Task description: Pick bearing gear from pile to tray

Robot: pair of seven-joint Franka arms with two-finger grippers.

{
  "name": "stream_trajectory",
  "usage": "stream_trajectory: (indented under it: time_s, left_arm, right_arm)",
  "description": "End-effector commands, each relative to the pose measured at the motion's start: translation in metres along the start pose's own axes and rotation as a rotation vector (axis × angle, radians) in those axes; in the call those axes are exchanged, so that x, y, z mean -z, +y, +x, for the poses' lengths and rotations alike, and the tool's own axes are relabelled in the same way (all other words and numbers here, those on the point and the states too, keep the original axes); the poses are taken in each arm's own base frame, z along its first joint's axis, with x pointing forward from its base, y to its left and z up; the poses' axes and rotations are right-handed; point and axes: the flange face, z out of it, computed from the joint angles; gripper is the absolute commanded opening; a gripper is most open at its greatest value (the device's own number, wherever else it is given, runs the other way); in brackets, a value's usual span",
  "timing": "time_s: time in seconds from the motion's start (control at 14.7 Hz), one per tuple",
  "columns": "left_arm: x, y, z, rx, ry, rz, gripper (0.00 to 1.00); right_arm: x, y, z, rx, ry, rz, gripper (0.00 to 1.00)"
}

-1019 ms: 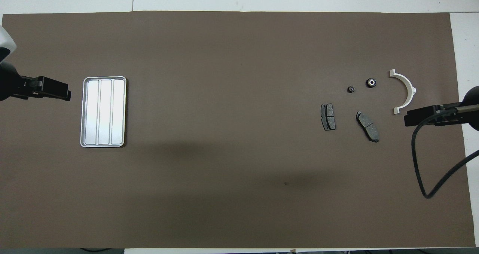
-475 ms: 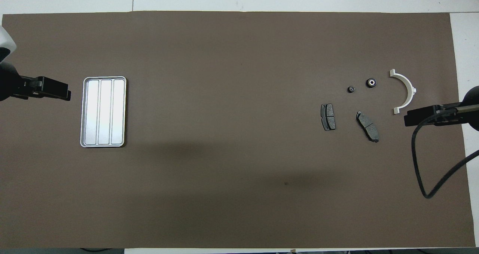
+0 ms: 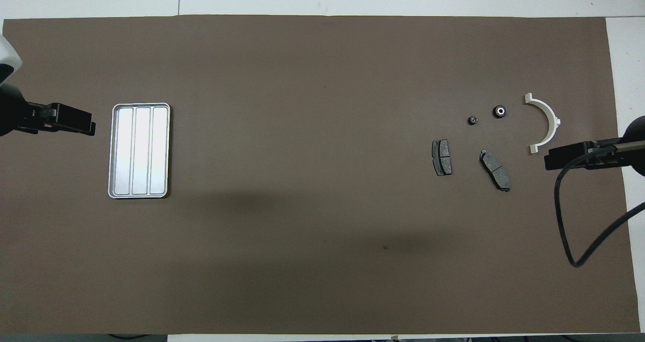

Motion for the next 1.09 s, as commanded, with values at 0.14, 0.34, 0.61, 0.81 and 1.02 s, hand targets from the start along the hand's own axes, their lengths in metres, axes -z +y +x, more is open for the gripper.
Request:
stream_trajectory:
  time_s: [0.14, 0.34, 0.61, 0.81, 1.02]
  left_arm:
    - [0.0014, -0.0007, -0.0059, 0.009, 0.0, -0.005, 1.0]
    - [0.0013, 0.001, -0.0059, 0.005, 0.0, -0.005, 1.0]
    - [0.0013, 0.0009, -0.0059, 0.005, -0.001, -0.004, 1.0]
    - [0.0013, 0.0009, -0.0059, 0.005, -0.001, -0.004, 1.0]
    - [0.0013, 0.0009, -0.0059, 0.005, -0.001, -0.004, 1.0]
  right_arm:
    - [0.0065, 0.0072, -0.0069, -0.03, -0.002, 0.026, 1.0]
    - [0.0056, 0.0096, -0.0077, -0.031, -0.006, 0.027, 1.0]
    - [0.0024, 0.0093, -0.0084, -0.035, -0.011, 0.023, 1.0]
    - [0.0045, 0.0098, -0.0103, -0.035, -0.002, 0.013, 1.0]
    - [0.0027, 0.0077, -0.0098, -0.031, -0.002, 0.011, 1.0]
